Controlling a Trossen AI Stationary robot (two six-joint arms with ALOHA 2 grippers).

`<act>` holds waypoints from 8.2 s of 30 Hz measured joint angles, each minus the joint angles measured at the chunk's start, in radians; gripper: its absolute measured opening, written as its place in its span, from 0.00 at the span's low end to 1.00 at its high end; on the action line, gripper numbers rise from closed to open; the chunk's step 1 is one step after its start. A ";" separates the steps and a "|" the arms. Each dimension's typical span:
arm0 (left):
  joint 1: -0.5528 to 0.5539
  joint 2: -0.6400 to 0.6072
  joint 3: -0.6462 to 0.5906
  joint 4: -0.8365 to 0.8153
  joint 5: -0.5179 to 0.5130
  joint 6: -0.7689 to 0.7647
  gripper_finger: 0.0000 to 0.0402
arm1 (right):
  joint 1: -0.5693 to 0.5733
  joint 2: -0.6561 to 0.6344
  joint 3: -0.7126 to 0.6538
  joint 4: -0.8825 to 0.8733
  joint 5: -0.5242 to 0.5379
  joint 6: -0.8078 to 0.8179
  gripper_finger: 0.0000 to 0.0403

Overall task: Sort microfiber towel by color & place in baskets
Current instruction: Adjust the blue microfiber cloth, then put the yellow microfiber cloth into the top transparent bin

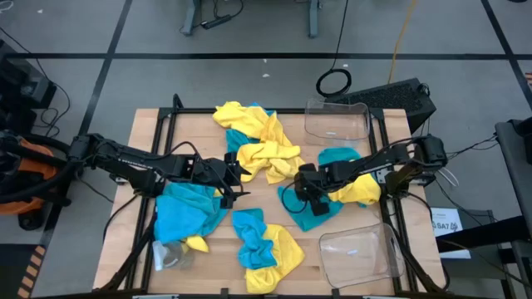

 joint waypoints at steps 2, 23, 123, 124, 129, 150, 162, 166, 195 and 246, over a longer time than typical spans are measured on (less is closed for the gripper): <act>0.000 0.000 0.000 0.000 -0.001 0.000 0.77 | 0.005 -0.029 0.040 -0.015 0.001 -0.007 0.02; 0.002 0.000 0.000 -0.005 -0.002 -0.035 0.77 | 0.023 -0.053 0.133 -0.127 0.006 -0.036 0.00; 0.210 0.280 0.288 -0.254 -0.045 -0.030 0.01 | 0.013 -0.055 0.135 -0.190 0.110 -0.023 0.68; 0.203 0.261 0.327 -0.298 -0.056 -0.019 0.01 | 0.013 -0.055 0.135 -0.190 0.110 -0.022 0.68; 0.179 0.174 0.503 -0.489 -0.174 0.033 0.01 | 0.013 -0.055 0.135 -0.202 0.111 -0.018 0.67; 0.174 0.091 0.779 -0.082 -0.216 0.450 0.01 | 0.013 -0.105 0.135 -0.223 0.237 0.090 0.67; 0.233 0.103 0.779 -0.005 -0.054 0.422 0.01 | 0.013 -0.327 0.135 -0.141 0.298 0.113 0.67; 0.254 0.126 0.777 -0.029 -0.006 0.396 0.01 | 0.013 -0.434 0.135 -0.129 0.381 0.113 0.67; 0.277 0.475 0.777 0.246 0.366 0.314 0.01 | 0.013 -0.665 0.135 0.059 0.475 0.026 0.65; 0.235 0.352 0.747 -0.573 0.177 0.186 0.69 | -0.785 -0.269 0.134 -0.231 0.299 0.083 0.00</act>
